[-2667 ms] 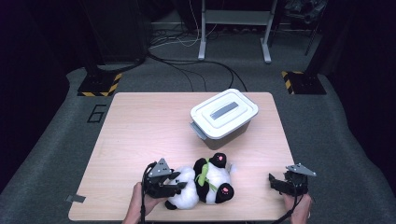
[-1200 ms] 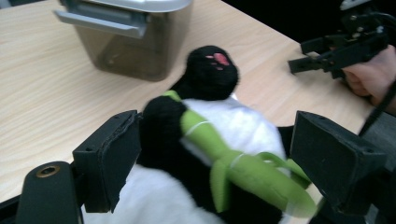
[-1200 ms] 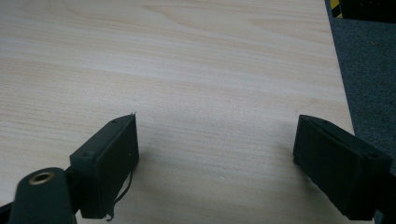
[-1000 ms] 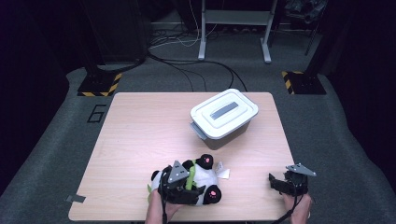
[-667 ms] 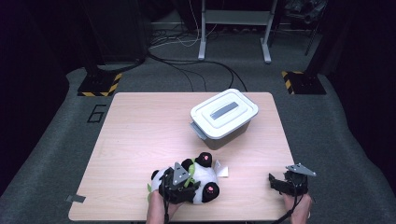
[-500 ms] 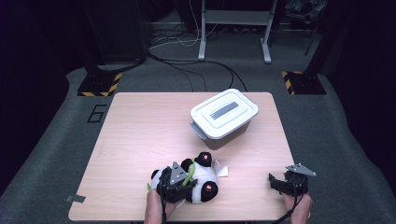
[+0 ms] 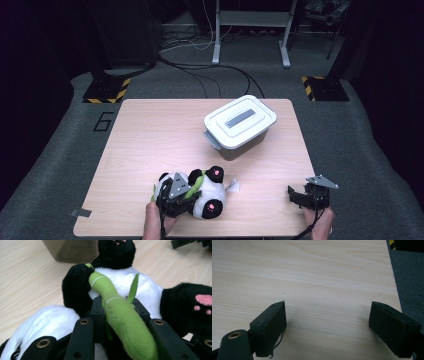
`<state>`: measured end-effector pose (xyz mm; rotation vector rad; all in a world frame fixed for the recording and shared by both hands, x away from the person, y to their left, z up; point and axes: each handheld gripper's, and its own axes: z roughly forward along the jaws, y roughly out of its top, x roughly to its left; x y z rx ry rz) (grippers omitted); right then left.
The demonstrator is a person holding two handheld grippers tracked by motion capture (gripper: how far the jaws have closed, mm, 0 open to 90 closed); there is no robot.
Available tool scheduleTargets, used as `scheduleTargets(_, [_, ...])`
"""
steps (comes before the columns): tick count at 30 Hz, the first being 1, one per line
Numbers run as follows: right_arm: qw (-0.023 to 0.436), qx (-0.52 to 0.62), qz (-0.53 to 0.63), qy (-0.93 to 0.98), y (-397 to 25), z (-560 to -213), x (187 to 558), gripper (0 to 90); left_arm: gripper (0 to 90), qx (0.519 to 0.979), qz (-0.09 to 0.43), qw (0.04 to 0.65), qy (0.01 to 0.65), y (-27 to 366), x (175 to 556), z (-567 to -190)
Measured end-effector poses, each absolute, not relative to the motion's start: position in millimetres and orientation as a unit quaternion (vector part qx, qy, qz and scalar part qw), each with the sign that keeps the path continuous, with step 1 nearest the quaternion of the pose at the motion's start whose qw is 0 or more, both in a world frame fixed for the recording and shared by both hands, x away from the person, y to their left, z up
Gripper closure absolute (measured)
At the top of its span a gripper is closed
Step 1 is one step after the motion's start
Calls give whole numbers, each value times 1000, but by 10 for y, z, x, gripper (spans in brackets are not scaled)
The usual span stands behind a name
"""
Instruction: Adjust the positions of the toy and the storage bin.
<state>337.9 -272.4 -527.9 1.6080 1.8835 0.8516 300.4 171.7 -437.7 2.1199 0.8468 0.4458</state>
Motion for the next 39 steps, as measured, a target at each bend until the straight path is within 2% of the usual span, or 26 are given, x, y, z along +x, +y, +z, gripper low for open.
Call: scheduleTargets(39, [259, 593, 314, 695, -2725, -5280, 3379, 140, 712, 798, 233, 390, 396, 2709, 3441, -4210])
